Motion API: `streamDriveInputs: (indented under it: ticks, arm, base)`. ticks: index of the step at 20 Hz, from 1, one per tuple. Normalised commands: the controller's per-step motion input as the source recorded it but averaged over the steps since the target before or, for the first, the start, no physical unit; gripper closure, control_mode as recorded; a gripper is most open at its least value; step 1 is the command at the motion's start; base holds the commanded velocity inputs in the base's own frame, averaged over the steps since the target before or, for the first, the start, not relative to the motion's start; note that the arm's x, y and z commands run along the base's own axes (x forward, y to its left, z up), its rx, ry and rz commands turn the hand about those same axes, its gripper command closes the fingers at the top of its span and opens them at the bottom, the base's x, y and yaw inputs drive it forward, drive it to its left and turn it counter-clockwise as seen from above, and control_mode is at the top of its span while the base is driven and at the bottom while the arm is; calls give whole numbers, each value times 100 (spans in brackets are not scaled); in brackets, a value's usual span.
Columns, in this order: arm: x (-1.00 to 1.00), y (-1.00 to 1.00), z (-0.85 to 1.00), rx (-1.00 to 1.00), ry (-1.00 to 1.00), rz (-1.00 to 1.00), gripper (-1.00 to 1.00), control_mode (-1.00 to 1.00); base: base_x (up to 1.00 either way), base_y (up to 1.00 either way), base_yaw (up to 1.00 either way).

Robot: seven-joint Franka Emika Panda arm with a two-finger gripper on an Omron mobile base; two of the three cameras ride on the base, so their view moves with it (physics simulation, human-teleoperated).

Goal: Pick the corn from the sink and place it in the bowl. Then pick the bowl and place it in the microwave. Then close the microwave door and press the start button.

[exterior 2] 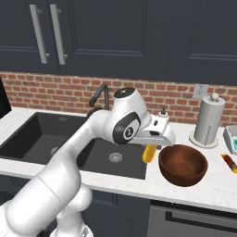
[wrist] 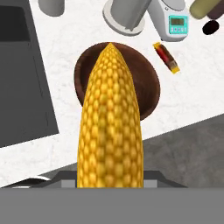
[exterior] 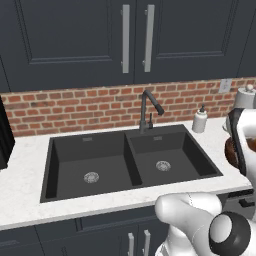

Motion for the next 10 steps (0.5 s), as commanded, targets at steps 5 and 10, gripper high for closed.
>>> streamDriveInputs:
  ticks: [5, 10]
  arm:
    - [7, -63, -12, 3, 5, 3, 100, -100]
    - [16, -52, -22, 18, 7, 9, 100, -100]
  base:
    - [0, 0, 0]
    - [0, 0, 0]
